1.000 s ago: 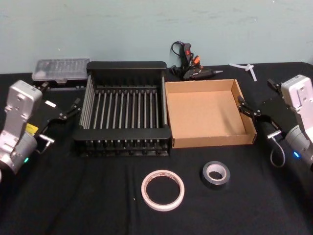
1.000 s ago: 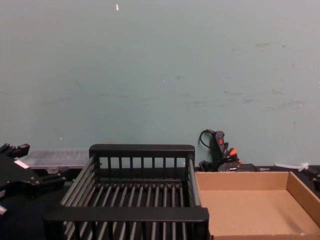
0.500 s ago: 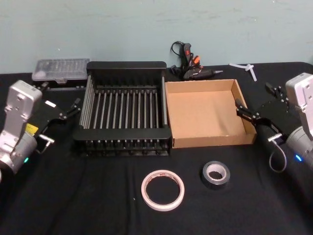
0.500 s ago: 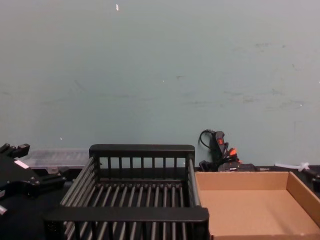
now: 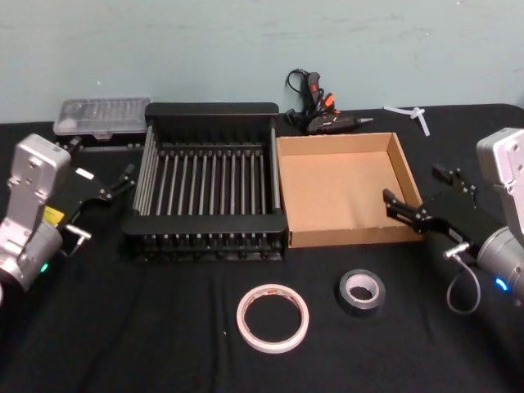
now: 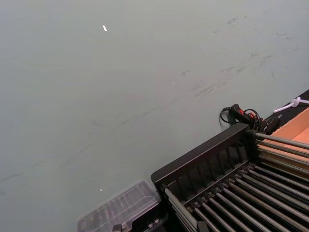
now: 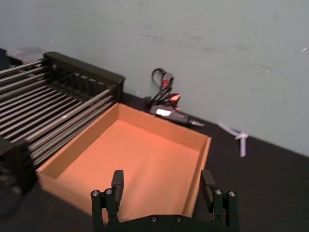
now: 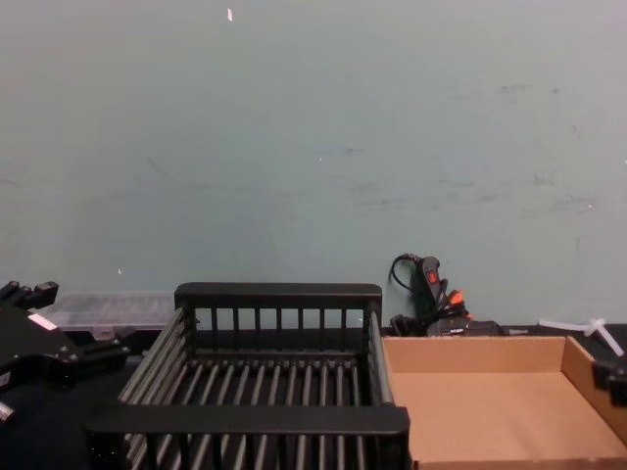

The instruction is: Pick up the white tape and place it into the black box , Pick up the silver tape and place it into the brown box.

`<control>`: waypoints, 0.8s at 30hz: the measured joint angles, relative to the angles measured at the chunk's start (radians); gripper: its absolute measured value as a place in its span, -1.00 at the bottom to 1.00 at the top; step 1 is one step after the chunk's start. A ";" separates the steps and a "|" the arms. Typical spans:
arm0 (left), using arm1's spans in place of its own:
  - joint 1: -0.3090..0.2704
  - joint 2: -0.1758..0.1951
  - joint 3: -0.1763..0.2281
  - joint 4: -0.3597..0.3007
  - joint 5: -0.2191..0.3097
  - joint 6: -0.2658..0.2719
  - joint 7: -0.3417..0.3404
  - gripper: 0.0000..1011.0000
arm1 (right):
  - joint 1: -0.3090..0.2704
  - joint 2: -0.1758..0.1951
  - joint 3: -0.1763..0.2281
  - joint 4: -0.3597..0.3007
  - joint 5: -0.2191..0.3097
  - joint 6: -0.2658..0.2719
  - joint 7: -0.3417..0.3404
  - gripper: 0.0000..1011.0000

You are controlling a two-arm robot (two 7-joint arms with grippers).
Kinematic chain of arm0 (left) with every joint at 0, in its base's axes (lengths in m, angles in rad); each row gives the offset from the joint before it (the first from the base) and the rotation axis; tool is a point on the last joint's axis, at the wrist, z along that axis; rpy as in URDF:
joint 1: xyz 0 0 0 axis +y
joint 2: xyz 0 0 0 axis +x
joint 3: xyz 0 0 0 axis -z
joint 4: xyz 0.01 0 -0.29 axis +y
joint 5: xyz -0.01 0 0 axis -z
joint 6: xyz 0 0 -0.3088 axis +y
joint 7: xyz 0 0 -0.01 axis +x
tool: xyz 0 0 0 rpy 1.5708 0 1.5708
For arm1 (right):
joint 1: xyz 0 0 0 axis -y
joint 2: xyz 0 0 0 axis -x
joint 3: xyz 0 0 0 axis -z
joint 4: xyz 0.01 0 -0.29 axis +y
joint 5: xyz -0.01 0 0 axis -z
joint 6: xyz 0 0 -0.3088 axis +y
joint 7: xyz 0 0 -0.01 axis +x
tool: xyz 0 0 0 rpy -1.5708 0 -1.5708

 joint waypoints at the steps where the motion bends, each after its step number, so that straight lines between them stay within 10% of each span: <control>1: 0.000 0.000 0.000 0.000 0.000 0.000 0.000 0.98 | -0.010 0.000 0.004 -0.015 0.007 0.018 0.004 0.98; 24: 0.000 0.000 0.000 0.000 0.000 0.000 0.000 0.98 | -0.144 -0.011 0.043 -0.185 0.065 0.280 0.031 0.98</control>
